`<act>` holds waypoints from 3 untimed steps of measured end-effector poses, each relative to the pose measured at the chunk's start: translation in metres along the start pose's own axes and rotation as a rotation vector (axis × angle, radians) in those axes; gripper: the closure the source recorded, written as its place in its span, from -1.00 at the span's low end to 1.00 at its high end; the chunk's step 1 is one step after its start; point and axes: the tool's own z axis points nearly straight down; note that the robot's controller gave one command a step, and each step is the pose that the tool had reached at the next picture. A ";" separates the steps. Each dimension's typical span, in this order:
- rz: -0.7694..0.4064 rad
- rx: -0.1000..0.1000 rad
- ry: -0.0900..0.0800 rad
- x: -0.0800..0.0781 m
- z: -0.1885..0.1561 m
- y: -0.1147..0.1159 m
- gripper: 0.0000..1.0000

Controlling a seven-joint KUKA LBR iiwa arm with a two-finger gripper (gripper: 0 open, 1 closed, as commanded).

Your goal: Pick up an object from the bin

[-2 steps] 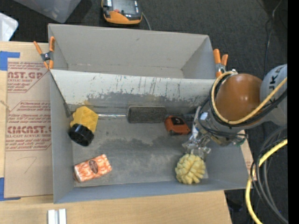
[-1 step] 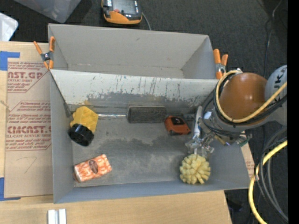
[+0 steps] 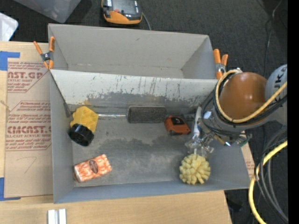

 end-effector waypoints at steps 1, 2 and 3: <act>-0.044 0.000 0.000 0.000 0.001 -0.001 1.00; -0.319 0.006 -0.006 0.013 0.014 0.027 1.00; -0.148 0.004 -0.005 0.018 -0.001 0.004 1.00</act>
Offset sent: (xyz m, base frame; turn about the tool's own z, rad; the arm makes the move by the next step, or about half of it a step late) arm -0.0442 0.0158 -0.0211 -0.2393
